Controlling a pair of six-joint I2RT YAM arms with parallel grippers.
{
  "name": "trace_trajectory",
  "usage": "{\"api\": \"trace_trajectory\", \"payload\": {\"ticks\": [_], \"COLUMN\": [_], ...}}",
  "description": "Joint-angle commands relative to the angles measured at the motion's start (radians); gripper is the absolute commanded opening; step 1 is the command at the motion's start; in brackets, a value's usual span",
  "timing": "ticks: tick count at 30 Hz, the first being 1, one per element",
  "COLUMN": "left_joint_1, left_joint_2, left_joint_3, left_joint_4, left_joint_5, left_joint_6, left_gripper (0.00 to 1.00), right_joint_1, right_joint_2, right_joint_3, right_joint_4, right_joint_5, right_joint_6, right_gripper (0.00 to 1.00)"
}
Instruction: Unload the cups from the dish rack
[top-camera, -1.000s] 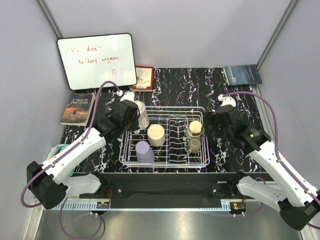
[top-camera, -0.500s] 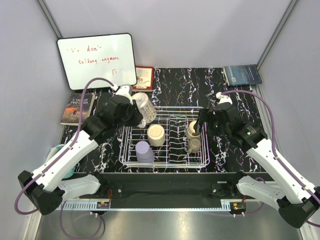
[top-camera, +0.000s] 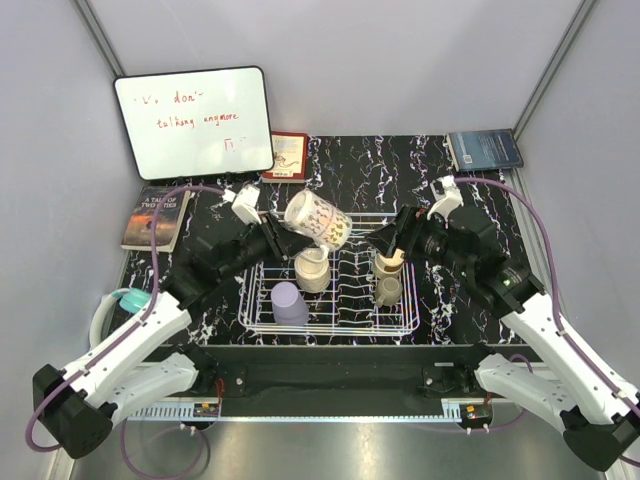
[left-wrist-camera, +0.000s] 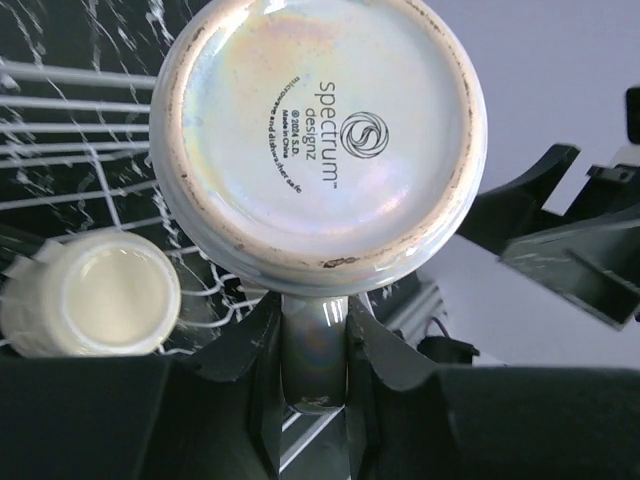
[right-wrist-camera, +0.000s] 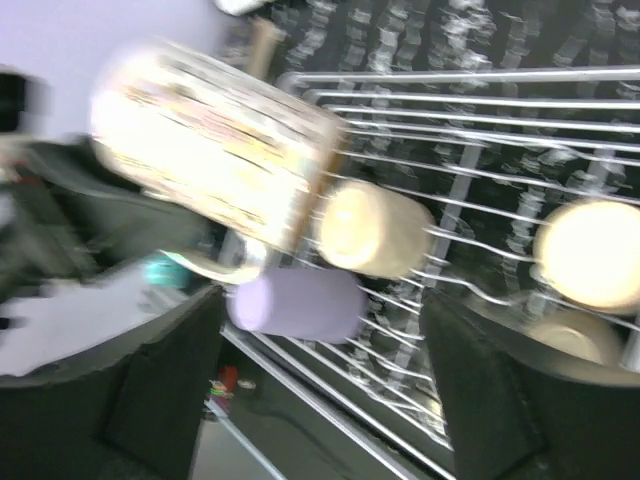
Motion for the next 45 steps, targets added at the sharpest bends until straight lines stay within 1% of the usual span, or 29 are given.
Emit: {"api": "trace_trajectory", "payload": {"ticks": [1, 3, 4, 5, 6, 9, 14, 22, 24, 28, 30, 33, 34, 36, 37, 39, 40, 43, 44, 45], "left_joint_1": [0.008, 0.008, 0.008, 0.008, 0.008, 0.008, 0.008, 0.006, 0.006, 0.005, 0.002, 0.000, -0.001, -0.001, -0.001, -0.001, -0.001, -0.001, -0.001, -0.001], "left_joint_2": [-0.030, -0.019, -0.018, -0.019, -0.018, -0.015, -0.005, 0.021, 0.022, 0.034, 0.039, 0.050, 0.056, 0.064, 0.074, 0.087, 0.099, 0.123, 0.131, 0.143], "left_joint_3": [-0.024, -0.029, -0.029, -0.028, -0.024, -0.015, -0.021, -0.023, -0.029, -0.055, -0.063, -0.073, -0.075, -0.083, -0.087, -0.098, -0.100, -0.106, -0.106, -0.106], "left_joint_4": [0.440, 0.480, 0.487, 0.500, 0.500, 0.506, 0.552, 0.612, 0.627, 0.658, 0.674, 0.687, 0.690, 0.701, 0.707, 0.722, 0.727, 0.744, 0.750, 0.751], "left_joint_5": [0.141, 0.167, 0.172, 0.175, 0.173, 0.179, 0.202, 0.264, 0.273, 0.301, 0.313, 0.324, 0.327, 0.336, 0.337, 0.345, 0.348, 0.360, 0.365, 0.371], "left_joint_6": [-0.128, -0.139, -0.142, -0.142, -0.144, -0.144, -0.168, -0.211, -0.223, -0.243, -0.252, -0.257, -0.257, -0.262, -0.265, -0.274, -0.275, -0.283, -0.286, -0.286], "left_gripper": [0.00, 0.00, 0.00, 0.00, 0.00, 0.00, 0.00, 0.00, 0.00, 0.00, 0.00, 0.00, 0.00, 0.00, 0.00, 0.00, 0.00, 0.00, 0.00, 0.00], "right_joint_1": [0.002, 0.002, 0.002, 0.002, 0.002, 0.002, 0.002, 0.002, 0.002, 0.002, 0.002, 0.002, 0.002, 0.002, 0.002, 0.002, 0.002, 0.002, 0.002, 0.000], "right_joint_2": [-0.058, -0.056, -0.053, -0.044, -0.041, -0.033, -0.015, 0.048, 0.062, 0.112, 0.129, 0.162, 0.172, 0.180, 0.186, 0.192, 0.194, 0.203, 0.205, 0.212], "right_joint_3": [-0.037, -0.036, -0.034, -0.033, -0.033, -0.042, -0.062, -0.062, -0.057, -0.051, -0.042, -0.033, -0.030, -0.028, -0.027, -0.025, -0.025, -0.021, -0.019, -0.016], "right_joint_4": [0.290, 0.323, 0.340, 0.344, 0.349, 0.367, 0.416, 0.473, 0.531, 0.587, 0.613, 0.646, 0.657, 0.685, 0.692, 0.708, 0.712, 0.719, 0.722, 0.720], "right_joint_5": [-0.148, -0.174, -0.184, -0.197, -0.204, -0.225, -0.257, -0.273, -0.279, -0.300, -0.308, -0.323, -0.331, -0.332, -0.334, -0.332, -0.332, -0.328, -0.328, -0.326], "right_joint_6": [0.112, 0.143, 0.149, 0.158, 0.163, 0.178, 0.206, 0.213, 0.218, 0.229, 0.230, 0.236, 0.241, 0.244, 0.246, 0.246, 0.244, 0.236, 0.232, 0.232], "right_gripper": [0.79, 0.74, 0.67, 0.65, 0.65, 0.72, 0.75, 0.76, 0.76, 0.76, 0.74, 0.69, 0.65, 0.60, 0.53, 0.46, 0.38, 0.31, 0.23, 0.17]}}
